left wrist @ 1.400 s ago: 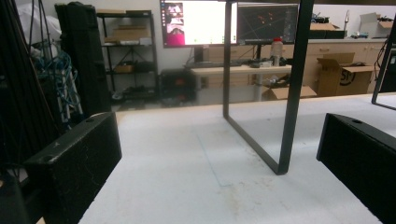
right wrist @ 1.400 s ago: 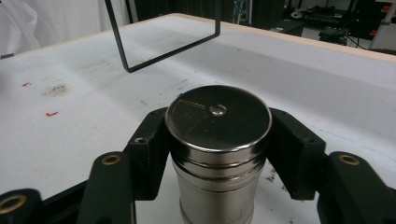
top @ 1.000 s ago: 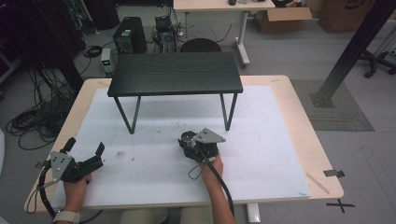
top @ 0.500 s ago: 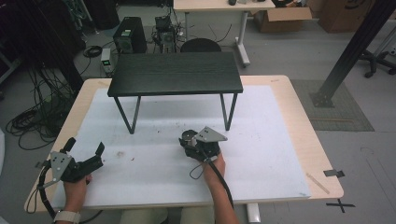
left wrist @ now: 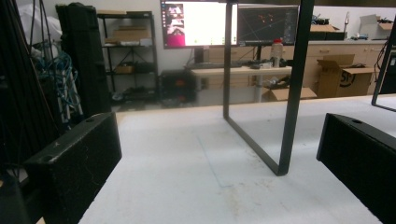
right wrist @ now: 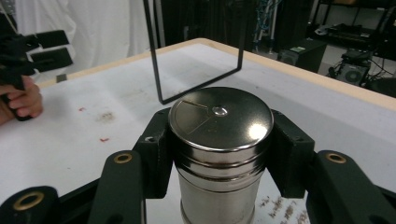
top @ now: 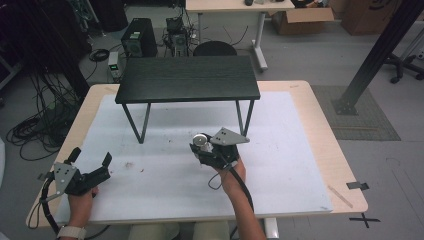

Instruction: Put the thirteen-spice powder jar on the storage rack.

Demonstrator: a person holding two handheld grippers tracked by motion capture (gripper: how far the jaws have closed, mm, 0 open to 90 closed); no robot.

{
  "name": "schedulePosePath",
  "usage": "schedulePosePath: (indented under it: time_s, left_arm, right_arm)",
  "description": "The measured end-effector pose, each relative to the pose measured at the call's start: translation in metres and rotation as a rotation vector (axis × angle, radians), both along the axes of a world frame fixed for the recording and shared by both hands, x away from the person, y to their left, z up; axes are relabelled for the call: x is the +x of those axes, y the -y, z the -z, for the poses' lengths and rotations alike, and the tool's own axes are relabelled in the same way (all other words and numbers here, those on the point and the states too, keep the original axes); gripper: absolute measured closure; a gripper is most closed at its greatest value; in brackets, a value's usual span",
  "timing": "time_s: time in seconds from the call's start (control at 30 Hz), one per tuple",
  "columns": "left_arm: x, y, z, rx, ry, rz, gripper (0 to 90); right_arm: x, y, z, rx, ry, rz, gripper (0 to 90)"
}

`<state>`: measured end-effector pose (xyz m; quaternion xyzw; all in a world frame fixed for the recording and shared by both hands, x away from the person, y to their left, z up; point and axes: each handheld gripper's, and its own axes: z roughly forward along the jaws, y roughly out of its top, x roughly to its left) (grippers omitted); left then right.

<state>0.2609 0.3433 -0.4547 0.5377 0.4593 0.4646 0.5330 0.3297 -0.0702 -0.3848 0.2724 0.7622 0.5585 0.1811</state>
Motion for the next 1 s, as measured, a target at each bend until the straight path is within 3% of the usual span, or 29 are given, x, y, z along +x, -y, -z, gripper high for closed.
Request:
schedulePosePath:
  time_s: [0.53, 1.0]
  left_arm:
    - [0.000, 0.000, 0.000, -0.002, 0.003, 0.001, 0.2]
    - [-0.001, 0.000, 0.000, -0.002, 0.005, 0.001, 0.2]
  right_arm:
    - [-0.010, -0.008, -0.065, -0.002, 0.008, -0.123, 48.8]
    - [-0.002, -0.013, -0.112, 0.009, 0.014, -0.184, 48.8]
